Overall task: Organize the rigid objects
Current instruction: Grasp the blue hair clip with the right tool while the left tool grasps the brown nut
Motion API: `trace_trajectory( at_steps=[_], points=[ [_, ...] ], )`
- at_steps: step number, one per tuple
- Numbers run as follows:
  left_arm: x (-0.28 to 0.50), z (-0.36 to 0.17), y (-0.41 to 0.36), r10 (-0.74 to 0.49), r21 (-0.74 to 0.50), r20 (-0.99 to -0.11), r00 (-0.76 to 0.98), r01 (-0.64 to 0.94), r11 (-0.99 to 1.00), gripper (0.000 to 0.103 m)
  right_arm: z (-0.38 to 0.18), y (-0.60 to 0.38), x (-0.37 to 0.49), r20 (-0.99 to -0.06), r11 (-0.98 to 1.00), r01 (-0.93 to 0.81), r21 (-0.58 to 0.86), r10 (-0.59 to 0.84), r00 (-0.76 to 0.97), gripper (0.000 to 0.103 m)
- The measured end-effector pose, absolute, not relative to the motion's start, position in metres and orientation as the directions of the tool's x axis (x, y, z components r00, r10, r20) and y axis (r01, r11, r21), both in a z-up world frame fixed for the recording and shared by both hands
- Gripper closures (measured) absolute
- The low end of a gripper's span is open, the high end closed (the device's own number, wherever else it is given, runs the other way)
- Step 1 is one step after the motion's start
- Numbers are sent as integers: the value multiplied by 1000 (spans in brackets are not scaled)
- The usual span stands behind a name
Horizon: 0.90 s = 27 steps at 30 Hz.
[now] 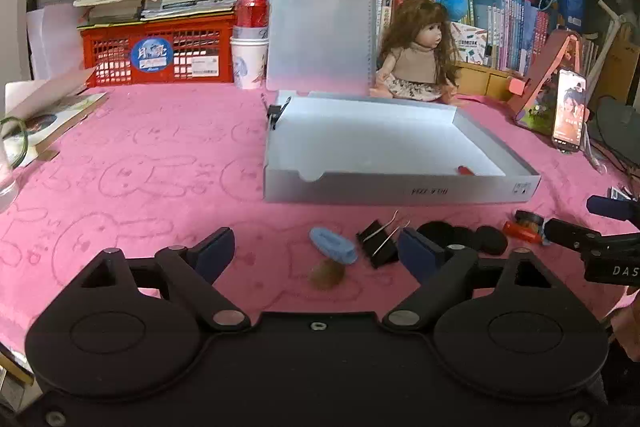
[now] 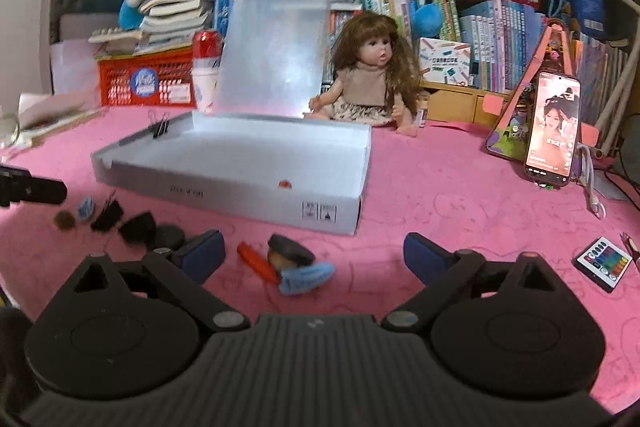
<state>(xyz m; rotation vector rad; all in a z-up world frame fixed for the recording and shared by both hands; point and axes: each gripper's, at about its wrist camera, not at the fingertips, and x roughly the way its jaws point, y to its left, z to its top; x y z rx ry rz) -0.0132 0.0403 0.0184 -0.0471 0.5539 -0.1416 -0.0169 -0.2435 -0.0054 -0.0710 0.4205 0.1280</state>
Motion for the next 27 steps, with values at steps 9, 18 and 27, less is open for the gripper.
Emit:
trace_trajectory(
  at_steps=[9,18,27],
  points=[
    [-17,6,45,-154,-102,-559,815,117,988,40,-14,-252,-15,-466,981,-190,-38,151,872,23],
    [-11,1,34,-153,-88,-583,798,125,988,56,-16,-257,2,-517,935,-332,-125,225,826,38],
    [-9,-2,30,-125,-60,-582,804,111,992,78,-16,-263,8,-538,934,-355,-33,283,794,59]
  ],
)
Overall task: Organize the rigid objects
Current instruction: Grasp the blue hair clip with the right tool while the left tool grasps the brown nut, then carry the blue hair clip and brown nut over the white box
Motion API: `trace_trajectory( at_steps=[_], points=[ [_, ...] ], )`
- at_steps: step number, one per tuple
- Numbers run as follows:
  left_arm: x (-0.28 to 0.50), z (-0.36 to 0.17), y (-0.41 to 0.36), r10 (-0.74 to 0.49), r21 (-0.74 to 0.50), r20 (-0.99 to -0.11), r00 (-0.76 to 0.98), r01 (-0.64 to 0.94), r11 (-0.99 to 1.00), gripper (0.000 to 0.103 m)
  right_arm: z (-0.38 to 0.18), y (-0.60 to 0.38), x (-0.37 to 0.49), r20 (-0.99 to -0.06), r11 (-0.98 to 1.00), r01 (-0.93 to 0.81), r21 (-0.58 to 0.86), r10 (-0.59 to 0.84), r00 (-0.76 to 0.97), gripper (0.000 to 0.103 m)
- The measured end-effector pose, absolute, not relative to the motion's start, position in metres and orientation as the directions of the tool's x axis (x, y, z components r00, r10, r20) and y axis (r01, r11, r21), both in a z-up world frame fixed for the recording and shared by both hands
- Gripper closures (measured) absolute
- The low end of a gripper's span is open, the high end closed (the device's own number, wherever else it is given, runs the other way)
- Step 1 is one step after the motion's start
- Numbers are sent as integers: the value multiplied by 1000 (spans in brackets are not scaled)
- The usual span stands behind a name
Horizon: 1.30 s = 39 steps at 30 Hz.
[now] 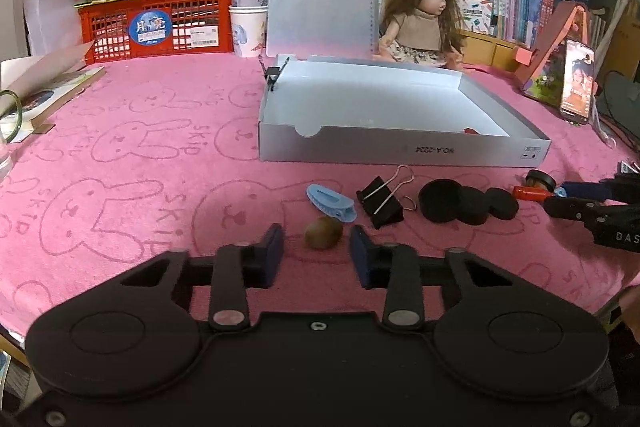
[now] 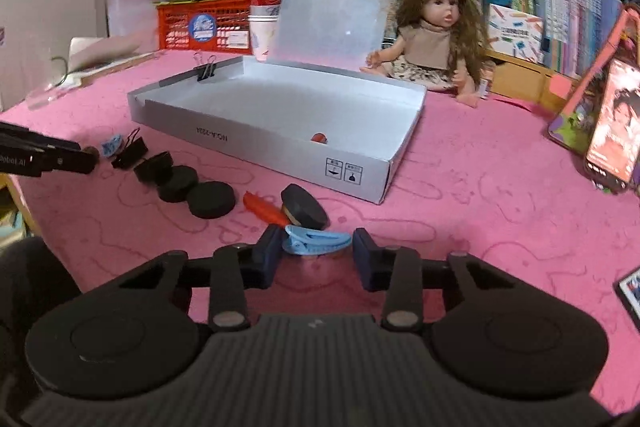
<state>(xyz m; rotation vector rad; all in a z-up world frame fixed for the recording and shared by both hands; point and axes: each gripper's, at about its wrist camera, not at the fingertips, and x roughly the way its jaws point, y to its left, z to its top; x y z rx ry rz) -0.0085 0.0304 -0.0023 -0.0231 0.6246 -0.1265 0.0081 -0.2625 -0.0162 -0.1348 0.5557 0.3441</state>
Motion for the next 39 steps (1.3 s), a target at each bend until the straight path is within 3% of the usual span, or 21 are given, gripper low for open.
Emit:
trace_trajectory(
  at_steps=[2,24,39],
  points=[
    [-8,-2,31,-136,-72,-580,803,116,991,84,-16,-261,6,-536,944,-330,-26,266,801,60],
    [1,37,27,-142,-89,-537,832,111,990,84,17,-250,6,-507,983,-173,61,180,843,60],
    [60,64,8,-223,-134,-540,812,179,975,84,31,-246,41,-509,988,-104,117,150,847,60]
  ],
)
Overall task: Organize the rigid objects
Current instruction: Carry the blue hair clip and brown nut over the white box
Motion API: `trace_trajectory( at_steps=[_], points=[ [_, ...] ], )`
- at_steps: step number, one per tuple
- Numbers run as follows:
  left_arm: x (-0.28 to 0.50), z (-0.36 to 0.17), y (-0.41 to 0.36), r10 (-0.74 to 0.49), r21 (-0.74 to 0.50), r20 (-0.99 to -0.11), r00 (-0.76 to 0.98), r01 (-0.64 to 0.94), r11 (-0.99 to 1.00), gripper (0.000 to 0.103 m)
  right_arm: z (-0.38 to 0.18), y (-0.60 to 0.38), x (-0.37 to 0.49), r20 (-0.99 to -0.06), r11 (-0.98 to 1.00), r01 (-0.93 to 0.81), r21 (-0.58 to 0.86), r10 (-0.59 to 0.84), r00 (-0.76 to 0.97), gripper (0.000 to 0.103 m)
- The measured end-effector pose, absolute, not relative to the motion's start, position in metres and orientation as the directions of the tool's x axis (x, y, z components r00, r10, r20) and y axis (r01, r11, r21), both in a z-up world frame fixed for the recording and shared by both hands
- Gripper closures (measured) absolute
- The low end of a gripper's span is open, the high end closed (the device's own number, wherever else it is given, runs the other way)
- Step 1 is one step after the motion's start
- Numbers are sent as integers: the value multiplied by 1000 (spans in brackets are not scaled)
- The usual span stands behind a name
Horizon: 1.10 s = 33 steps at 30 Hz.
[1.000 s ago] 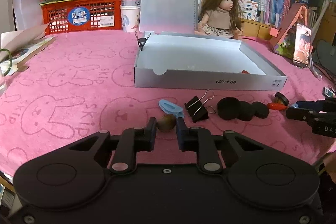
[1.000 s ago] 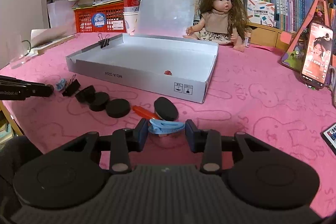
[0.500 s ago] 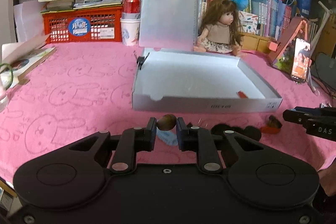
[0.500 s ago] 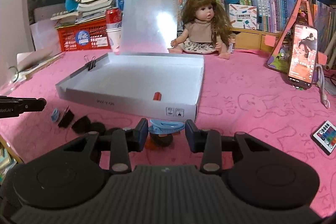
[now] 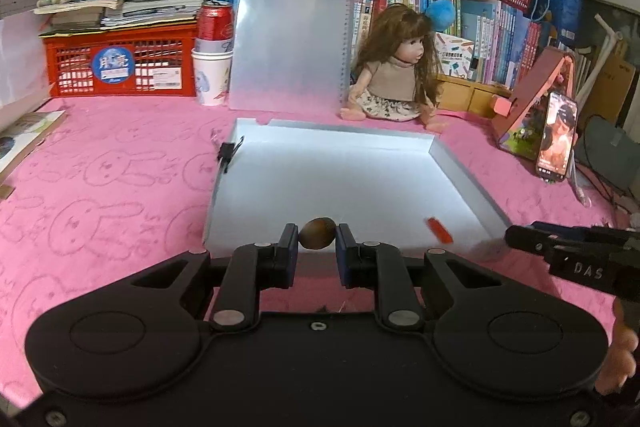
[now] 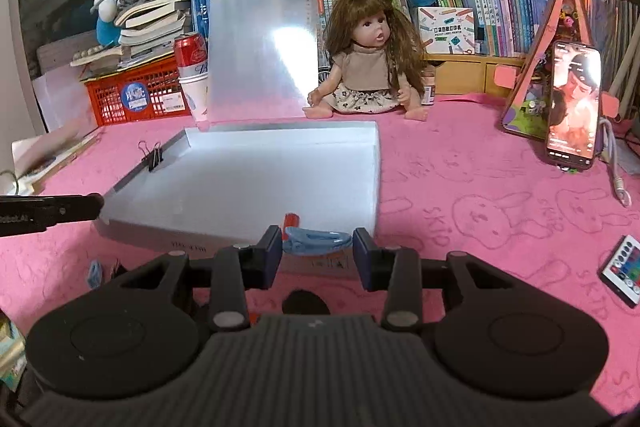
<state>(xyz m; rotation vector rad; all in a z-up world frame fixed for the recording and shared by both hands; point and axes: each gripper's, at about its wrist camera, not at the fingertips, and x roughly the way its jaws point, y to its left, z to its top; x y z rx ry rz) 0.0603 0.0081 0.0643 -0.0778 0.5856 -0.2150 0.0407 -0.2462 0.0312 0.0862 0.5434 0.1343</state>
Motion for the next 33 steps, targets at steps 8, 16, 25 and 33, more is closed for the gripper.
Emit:
trace_trajectory(
  at_steps=[8,16,25,33],
  points=[
    [117,60,-4,-207,-139,-566,798,155,978,84,30,-239,82,-540,983,-112,148,176,823,60],
    [176,49,-14,-162,-130,-594,788,105,986,84,22,-232,125,-567,976,-93,198,191,802,60],
    [191,27,-26,-145,-109,-621,770,99,989,84,17,-224,143,-568,980,-92,177,178,803,60],
    [189,17,-24,-142,-106,-641,754,96,990,84,9,-221,148,-595,981,-101,163,179,784,59]
  ],
)
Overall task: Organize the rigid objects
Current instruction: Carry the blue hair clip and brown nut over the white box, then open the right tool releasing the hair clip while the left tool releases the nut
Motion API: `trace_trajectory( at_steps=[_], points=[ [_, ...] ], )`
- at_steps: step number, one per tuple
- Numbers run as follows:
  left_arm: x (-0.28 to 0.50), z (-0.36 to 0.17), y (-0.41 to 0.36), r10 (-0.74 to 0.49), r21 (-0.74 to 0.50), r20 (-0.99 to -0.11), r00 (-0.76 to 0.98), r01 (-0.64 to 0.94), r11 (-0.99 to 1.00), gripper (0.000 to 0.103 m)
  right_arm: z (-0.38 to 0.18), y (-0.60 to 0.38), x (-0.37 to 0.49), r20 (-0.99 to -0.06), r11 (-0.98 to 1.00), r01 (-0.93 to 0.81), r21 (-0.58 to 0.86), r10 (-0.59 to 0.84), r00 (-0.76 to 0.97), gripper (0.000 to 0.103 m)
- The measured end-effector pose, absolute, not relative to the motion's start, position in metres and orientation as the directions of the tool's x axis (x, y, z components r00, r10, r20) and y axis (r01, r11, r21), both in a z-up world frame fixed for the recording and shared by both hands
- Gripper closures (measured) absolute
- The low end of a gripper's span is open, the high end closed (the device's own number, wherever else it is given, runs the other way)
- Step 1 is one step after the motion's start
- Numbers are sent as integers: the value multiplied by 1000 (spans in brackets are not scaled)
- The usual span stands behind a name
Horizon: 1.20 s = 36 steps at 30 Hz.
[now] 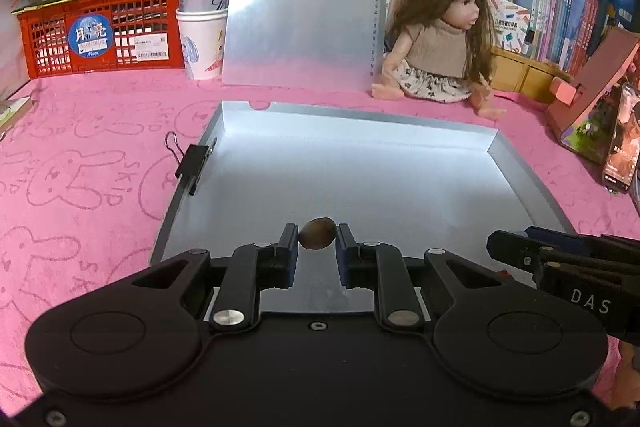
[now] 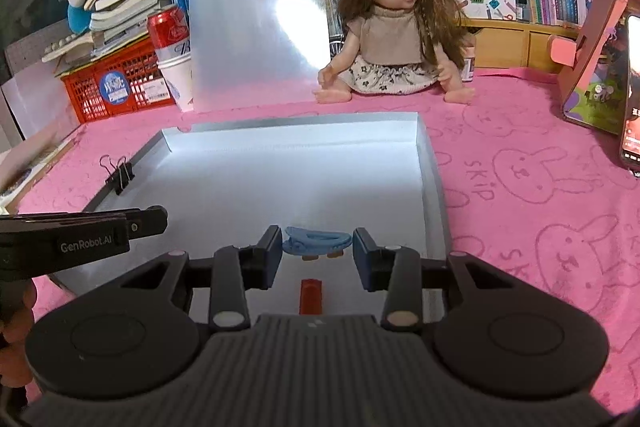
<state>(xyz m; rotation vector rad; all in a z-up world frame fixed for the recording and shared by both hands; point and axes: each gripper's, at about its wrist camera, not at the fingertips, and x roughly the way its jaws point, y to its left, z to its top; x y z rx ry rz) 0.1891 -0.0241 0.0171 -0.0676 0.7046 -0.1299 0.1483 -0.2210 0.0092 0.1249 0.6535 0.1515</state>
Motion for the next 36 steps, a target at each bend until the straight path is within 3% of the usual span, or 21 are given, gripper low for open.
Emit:
trace_trajectory(
  at_steps=[18,20,21,22,26,28,36],
  points=[
    [189,9,-30,-141,-94,-659,739,104,990,83,-1,-217,152,-618,984,-103,145,172,767,56],
    [188,11,-29,-138,-94,-657,741,101,990,79,0,-217,152,-615,984,-102,145,170,770,55],
    [187,11,-29,-138,-97,-656,742,99,990,73,1,-218,151,-613,985,-101,143,168,772,46],
    [186,12,-28,-138,-100,-654,744,96,990,64,2,-218,150,-610,985,-102,141,168,774,43],
    [181,18,-23,-143,-112,-639,756,92,989,57,6,-217,146,-596,986,-108,129,164,786,35],
    [177,21,-22,-147,-118,-630,763,93,989,48,8,-217,143,-587,986,-112,123,163,793,31],
    [160,37,-18,-146,-104,-597,788,105,989,40,22,-217,128,-547,987,-124,99,158,822,20]
  ],
)
